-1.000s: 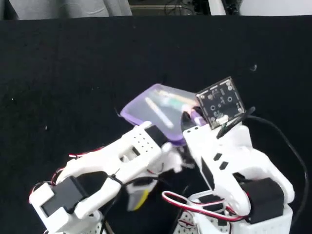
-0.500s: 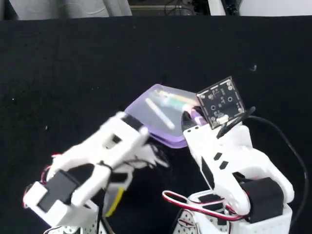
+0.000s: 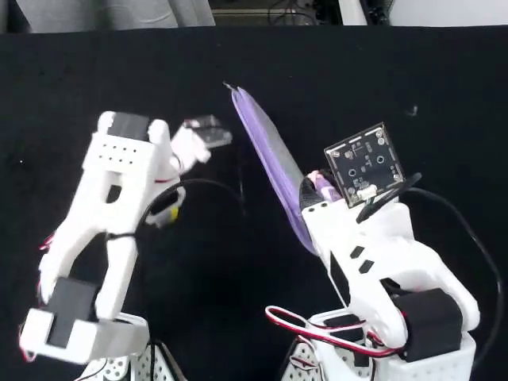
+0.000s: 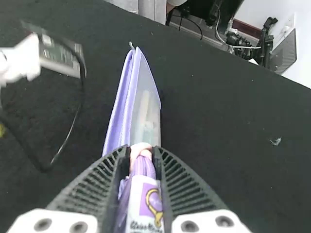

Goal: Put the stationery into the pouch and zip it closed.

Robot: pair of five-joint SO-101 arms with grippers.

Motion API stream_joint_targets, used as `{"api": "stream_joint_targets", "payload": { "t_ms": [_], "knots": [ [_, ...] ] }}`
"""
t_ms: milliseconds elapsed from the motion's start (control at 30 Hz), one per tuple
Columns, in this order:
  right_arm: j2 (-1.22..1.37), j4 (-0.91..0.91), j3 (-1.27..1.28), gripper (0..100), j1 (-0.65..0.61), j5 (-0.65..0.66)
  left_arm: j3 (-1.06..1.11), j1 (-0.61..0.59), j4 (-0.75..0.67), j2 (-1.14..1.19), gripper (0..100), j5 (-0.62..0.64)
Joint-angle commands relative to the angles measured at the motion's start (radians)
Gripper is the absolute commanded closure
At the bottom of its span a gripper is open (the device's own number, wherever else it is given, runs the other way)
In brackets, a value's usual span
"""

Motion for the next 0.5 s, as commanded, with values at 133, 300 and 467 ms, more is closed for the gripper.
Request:
{"api": "stream_joint_targets", "payload": {
  "t_ms": [133, 300, 467],
  "knots": [
    [-0.004, -0.052, 0.025, 98.7, 0.020, 0.005, -0.134, 0.067, 0.011, -0.354, 91, 0.023],
    [-0.004, -0.083, 0.064, 98.7, 0.020, 0.005, -0.056, 0.208, -0.052, -0.546, 92, 0.025],
    [-0.008, -0.080, 0.064, 98.7, 0.020, 0.005, 0.271, 0.338, -0.316, -0.766, 92, 0.021]
  ]
}}
